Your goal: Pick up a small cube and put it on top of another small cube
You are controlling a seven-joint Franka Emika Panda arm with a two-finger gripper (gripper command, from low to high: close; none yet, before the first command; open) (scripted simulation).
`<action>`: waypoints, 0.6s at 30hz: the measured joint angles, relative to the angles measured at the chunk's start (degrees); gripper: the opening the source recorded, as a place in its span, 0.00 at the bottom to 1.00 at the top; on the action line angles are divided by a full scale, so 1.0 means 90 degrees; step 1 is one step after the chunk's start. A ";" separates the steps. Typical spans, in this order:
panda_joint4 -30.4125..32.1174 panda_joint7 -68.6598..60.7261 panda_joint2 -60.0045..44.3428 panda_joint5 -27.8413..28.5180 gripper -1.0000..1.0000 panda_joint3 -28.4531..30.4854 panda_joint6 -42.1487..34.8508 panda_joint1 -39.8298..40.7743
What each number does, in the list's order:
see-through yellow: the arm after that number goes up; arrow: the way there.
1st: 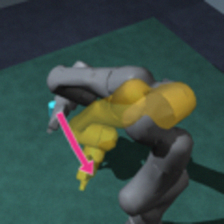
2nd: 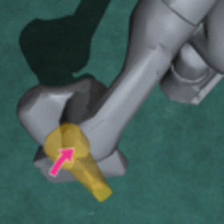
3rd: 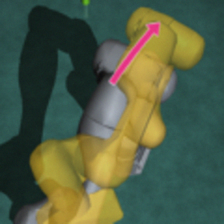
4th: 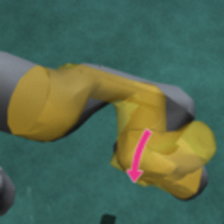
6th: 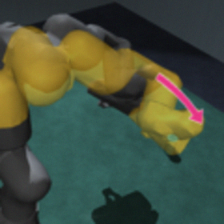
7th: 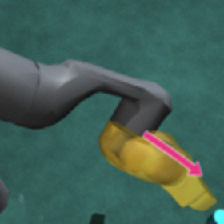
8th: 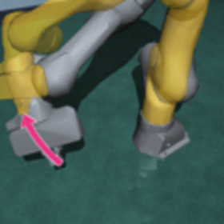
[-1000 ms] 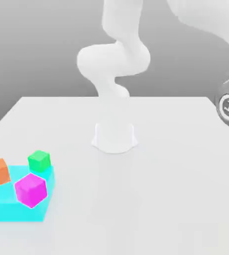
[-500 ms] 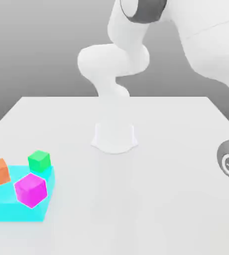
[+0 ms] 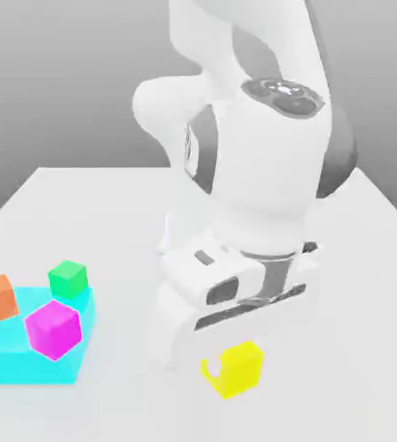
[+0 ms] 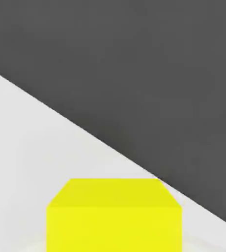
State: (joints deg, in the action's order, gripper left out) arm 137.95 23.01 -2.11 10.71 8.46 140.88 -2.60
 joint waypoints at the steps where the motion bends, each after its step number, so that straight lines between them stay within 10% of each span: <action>1: 0.0215 -0.0049 0.0255 0.0054 0.00 0.0166 -0.0033 0.0355; 18: 0.3112 -0.0806 0.2762 0.0530 0.00 0.1830 0.0339 0.2564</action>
State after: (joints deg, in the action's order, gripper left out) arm 165.96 15.76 22.75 15.48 24.93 143.93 20.47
